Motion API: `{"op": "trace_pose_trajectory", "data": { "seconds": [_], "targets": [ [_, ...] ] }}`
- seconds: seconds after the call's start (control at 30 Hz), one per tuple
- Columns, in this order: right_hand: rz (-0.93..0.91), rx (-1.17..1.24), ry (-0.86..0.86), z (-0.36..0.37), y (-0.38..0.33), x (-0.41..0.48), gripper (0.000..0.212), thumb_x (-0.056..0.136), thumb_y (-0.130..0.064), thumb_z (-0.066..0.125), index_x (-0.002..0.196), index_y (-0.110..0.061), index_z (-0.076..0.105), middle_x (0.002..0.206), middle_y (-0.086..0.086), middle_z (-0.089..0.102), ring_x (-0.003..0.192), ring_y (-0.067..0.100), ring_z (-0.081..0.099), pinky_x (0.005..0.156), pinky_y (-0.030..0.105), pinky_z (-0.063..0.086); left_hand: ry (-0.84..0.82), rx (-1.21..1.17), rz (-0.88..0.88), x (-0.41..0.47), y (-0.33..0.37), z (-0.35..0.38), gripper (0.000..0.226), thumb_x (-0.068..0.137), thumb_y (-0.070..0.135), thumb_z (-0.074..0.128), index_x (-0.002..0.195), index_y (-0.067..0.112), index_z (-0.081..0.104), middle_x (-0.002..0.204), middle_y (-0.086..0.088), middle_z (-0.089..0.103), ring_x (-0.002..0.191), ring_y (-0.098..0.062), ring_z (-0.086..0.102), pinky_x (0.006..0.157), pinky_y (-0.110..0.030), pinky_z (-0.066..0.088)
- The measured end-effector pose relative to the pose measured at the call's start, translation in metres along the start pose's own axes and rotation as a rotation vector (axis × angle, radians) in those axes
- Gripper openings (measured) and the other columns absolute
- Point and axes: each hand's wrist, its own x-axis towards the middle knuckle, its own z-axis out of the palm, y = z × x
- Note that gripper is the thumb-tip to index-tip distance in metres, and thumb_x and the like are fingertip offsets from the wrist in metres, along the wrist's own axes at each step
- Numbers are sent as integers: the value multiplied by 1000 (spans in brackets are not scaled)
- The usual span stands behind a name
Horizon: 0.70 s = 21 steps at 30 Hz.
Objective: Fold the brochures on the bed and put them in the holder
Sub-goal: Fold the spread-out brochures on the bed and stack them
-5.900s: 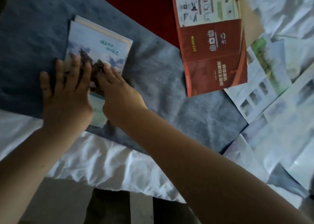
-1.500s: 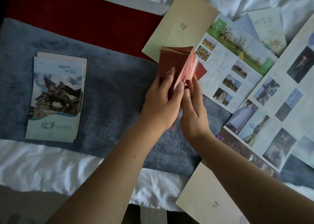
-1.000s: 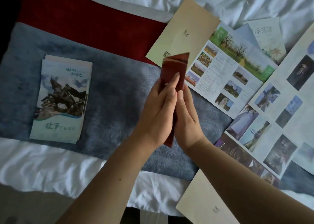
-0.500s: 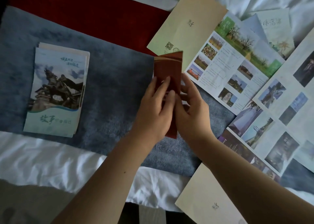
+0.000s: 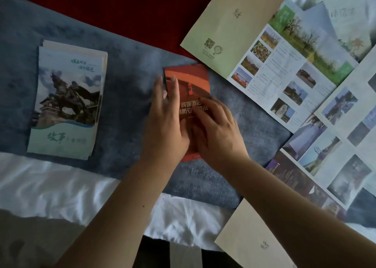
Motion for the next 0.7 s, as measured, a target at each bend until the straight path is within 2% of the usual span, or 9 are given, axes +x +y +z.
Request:
{"op": "trace_pose_trajectory", "data": {
  "seconds": [0.1,0.17,0.23,0.33,0.43,0.57,0.7],
  "targets": [
    [-19,-77,-6,9,-1,-6,50,104,-31,51,148,-6,53,156,18,44,153,37,29,123,55,27,0,141,44,-2,-5,10,78,99,18,55,164,14,13,171,-17,-3,158,-36,3,122,-40,14],
    [-27,-185,-85,16,-2,-12,63,106,-42,39,159,-9,35,168,16,26,158,36,13,128,53,14,-26,214,31,-6,-5,21,70,103,22,47,164,14,15,172,-15,-2,159,-34,0,125,-45,12],
    [-13,-291,-152,24,-1,-17,71,106,-45,38,165,-14,15,173,11,5,160,32,-2,129,48,4,-37,289,28,-12,-9,33,63,107,27,37,164,15,15,172,-13,-1,159,-34,-1,128,-48,10],
    [39,-321,-166,34,-1,-15,69,110,-43,32,166,-19,1,173,5,-9,159,27,-12,129,45,-1,3,292,4,-14,-18,40,59,110,32,33,165,25,14,172,-13,-1,159,-32,0,127,-46,8],
    [82,-276,-145,38,-5,-11,70,108,-44,29,166,-21,-3,173,3,-14,158,24,-17,128,42,-4,61,201,-12,-10,-19,42,58,107,25,41,163,25,25,171,-18,7,158,-34,7,127,-49,15],
    [101,-183,-135,36,-15,-5,73,107,-40,44,166,-18,9,173,9,-8,159,29,-14,129,44,-4,134,-82,23,0,-16,31,54,101,3,49,155,5,41,165,-19,29,155,-33,25,124,-51,27],
    [117,-40,-129,36,-41,10,61,110,-36,39,165,-24,13,173,6,-3,159,26,-13,129,44,-1,202,-179,53,9,-26,-3,49,104,-2,46,153,1,42,161,-11,39,151,-22,36,122,-29,33]
  ]
}}
